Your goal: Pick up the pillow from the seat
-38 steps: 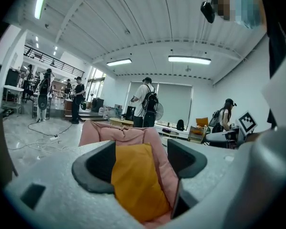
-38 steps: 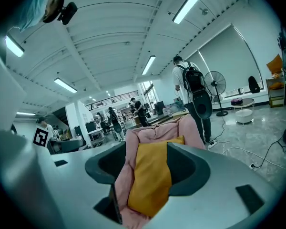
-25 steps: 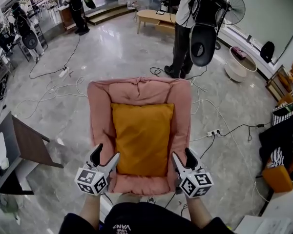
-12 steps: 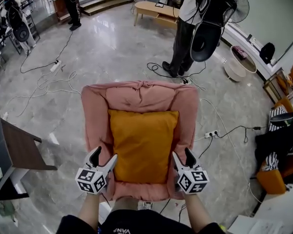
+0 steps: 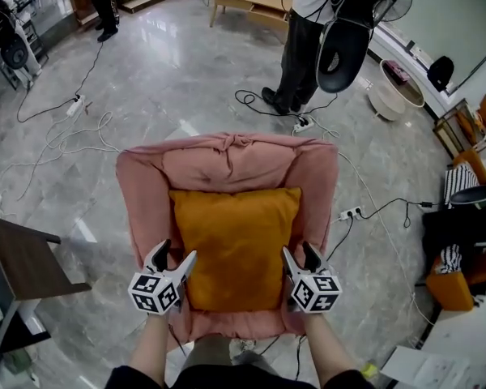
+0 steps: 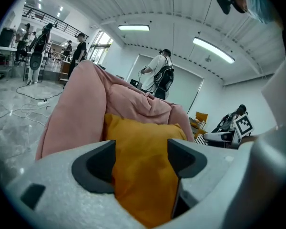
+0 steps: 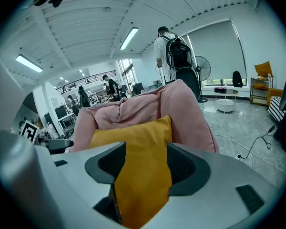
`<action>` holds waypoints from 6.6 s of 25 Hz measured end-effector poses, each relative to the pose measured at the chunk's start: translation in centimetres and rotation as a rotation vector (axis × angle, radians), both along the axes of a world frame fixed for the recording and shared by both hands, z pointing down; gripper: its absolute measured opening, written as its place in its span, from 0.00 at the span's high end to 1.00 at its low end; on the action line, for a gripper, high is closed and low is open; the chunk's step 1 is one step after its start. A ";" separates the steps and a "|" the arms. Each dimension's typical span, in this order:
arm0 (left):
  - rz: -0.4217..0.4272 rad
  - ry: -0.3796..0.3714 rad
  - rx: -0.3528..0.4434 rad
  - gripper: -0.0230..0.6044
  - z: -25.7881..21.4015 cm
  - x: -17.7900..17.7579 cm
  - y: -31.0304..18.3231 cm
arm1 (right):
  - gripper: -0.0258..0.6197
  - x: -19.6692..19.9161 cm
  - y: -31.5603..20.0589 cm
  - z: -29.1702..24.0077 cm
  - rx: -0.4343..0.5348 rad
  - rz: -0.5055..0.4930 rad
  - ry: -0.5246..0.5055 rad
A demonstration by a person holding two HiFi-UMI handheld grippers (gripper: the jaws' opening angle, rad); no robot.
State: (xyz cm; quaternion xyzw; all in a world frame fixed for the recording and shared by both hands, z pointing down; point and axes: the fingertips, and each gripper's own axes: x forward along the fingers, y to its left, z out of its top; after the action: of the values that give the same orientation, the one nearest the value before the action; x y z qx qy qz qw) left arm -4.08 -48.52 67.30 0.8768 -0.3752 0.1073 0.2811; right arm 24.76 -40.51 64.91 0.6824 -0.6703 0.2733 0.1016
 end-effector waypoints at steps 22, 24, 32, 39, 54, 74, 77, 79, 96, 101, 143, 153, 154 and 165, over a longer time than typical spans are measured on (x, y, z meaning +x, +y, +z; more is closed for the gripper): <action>0.058 0.069 -0.250 0.40 8.8 3.5 -5.1 | 0.58 1.2 -5.5 10.0 -0.173 0.004 -0.161; 0.043 0.066 -0.254 0.40 8.9 3.7 -5.2 | 0.63 0.8 -5.5 10.1 -0.181 0.006 -0.179; 0.004 0.064 -0.285 0.64 8.9 3.7 -4.3 | 0.81 -0.4 -4.3 10.0 -0.243 -0.003 -0.131; -0.007 0.025 -0.273 0.78 8.3 2.8 -1.9 | 0.89 -1.6 -1.9 9.1 -0.250 -0.012 -0.096; -0.055 0.007 -0.193 0.84 4.0 0.7 7.3 | 0.93 -3.5 7.3 5.2 -0.186 -0.082 -0.087; -0.128 -0.027 -0.130 0.87 0.0 -0.3 20.8 | 0.93 -4.0 19.9 2.7 -0.133 -0.215 -0.078; -0.133 -0.045 -0.117 0.87 -0.5 -0.3 22.6 | 0.93 -4.1 21.4 2.5 -0.130 -0.229 -0.072; -0.130 -0.060 -0.105 0.88 -0.9 -0.5 23.8 | 0.93 -4.2 22.6 2.2 -0.131 -0.239 -0.068; -0.094 -0.114 0.026 0.89 -7.1 -3.3 30.4 | 0.94 -6.8 28.8 -3.9 -0.014 -0.303 -0.049; -0.065 -0.116 0.106 0.90 -10.5 -2.7 30.8 | 0.94 -6.1 28.9 -6.6 0.038 -0.304 -0.028; -0.176 0.028 0.711 0.92 -38.5 -5.4 34.9 | 0.94 -7.5 29.3 -36.6 0.710 -0.446 0.079; -0.177 0.023 0.713 0.92 -38.7 -5.2 35.5 | 0.94 -7.3 29.3 -36.8 0.701 -0.437 0.100; -0.177 0.023 0.708 0.92 -38.5 -5.2 35.5 | 0.94 -7.3 29.3 -36.7 0.698 -0.436 0.099; -0.185 0.028 0.688 0.92 -37.6 -6.2 34.6 | 0.94 -8.2 28.2 -35.1 0.665 -0.428 0.097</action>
State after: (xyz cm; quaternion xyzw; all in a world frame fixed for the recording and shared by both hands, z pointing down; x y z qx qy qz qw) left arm -10.27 -13.96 29.69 0.8838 -0.4632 -0.0633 -0.0172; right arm 16.53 -12.35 29.82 0.5353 -0.8436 -0.0185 -0.0385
